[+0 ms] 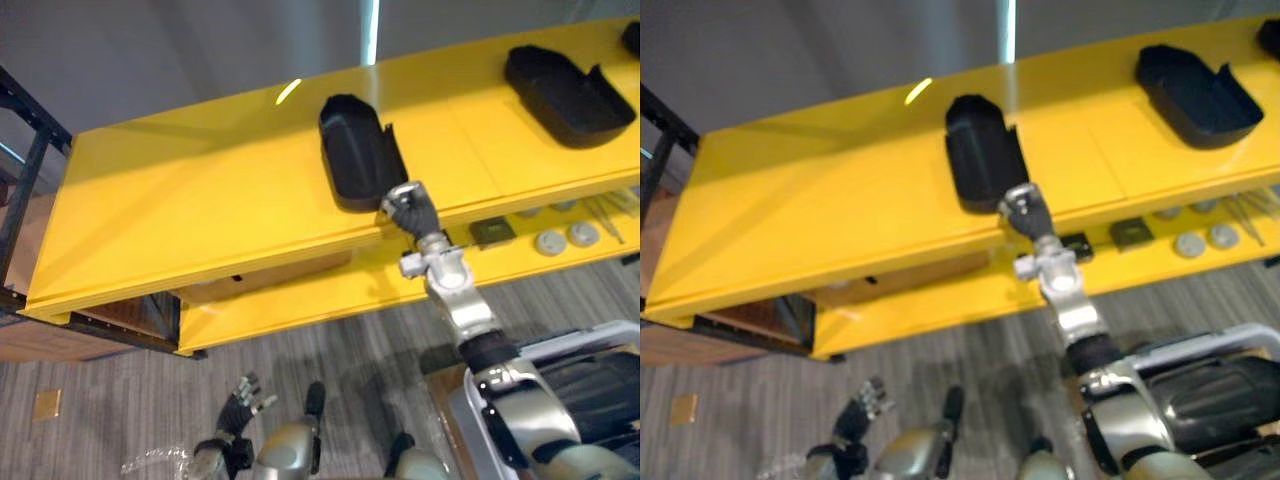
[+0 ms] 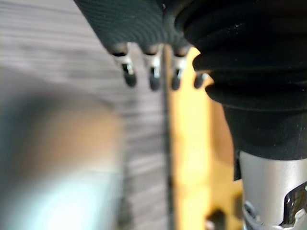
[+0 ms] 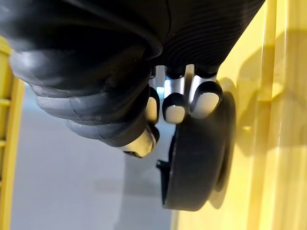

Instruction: Walk over and take plastic housings, then place them on the shelf

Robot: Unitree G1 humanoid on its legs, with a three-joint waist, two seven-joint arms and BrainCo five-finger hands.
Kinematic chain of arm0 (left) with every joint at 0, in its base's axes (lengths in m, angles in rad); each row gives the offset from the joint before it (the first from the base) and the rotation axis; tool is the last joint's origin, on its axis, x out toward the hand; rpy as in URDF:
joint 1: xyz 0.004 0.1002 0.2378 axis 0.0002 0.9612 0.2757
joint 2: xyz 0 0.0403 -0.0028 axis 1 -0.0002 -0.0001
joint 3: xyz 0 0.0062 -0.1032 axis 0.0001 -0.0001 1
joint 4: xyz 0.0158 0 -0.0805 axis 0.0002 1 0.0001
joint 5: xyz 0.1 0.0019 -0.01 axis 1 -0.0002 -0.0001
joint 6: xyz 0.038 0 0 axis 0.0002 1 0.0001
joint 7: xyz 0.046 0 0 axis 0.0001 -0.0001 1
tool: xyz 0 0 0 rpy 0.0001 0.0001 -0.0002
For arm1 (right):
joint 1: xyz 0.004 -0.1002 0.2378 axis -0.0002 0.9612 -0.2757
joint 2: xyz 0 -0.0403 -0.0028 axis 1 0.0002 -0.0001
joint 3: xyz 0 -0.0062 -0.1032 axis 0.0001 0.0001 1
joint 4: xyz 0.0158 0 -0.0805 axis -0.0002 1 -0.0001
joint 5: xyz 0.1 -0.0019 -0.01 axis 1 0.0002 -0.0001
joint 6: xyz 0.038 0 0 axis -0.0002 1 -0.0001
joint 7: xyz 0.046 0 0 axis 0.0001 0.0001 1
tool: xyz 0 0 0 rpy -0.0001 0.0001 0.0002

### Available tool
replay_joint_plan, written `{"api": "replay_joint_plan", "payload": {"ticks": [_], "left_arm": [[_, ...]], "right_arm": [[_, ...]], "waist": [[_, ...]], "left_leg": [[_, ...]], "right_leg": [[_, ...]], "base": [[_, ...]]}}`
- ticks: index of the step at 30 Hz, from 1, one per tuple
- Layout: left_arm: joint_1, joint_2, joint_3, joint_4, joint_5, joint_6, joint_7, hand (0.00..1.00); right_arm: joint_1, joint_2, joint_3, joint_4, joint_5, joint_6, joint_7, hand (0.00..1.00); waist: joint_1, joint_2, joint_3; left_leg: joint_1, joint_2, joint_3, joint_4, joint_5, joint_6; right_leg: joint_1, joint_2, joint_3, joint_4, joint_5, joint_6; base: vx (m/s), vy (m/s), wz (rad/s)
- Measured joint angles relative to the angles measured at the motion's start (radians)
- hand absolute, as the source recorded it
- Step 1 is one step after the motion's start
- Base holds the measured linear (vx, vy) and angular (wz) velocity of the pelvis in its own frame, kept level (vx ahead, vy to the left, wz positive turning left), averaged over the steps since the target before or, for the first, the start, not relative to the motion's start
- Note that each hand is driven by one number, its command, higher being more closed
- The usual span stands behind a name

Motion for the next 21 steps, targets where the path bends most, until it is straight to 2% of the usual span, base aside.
{"api": "replay_joint_plan", "payload": {"ticks": [8, 19, 21], "left_arm": [[-0.003, 0.0, 0.003, 0.069, -0.036, -0.006, -0.001, 0.0], [-0.007, -0.009, 0.003, 0.1, -0.037, -0.003, -0.027, 0.0], [-0.022, -0.009, 0.001, 0.1, -0.037, -0.003, -0.028, 0.0]], "right_arm": [[-0.037, -0.003, 0.0, 0.01, 0.006, -0.011, 0.014, 1.0], [-0.064, 0.022, 0.005, 0.008, 0.005, -0.011, 0.006, 1.0], [-0.108, 0.024, 0.004, 0.009, 0.003, -0.011, -0.01, 1.0]], "waist": [[0.001, 0.021, 0.033], [-0.001, 0.025, 0.045], [0.0, 0.033, 0.071]], "left_leg": [[-0.013, -0.006, -0.004, 0.0, 0.004, -0.006], [-0.023, -0.02, -0.008, 0.003, 0.004, -0.006], [-0.044, -0.02, -0.016, 0.02, 0.004, -0.005]], "right_leg": [[-0.053, -0.023, 0.002, 0.093, -0.057, -0.008], [-0.072, -0.041, 0.0, 0.121, -0.076, -0.004], [-0.086, -0.041, -0.002, 0.131, -0.076, -0.004]], "base": [[0.01, -0.045, 0.02], [0.0, -0.003, 0.01], [-0.02, -0.014, 0.09]]}}
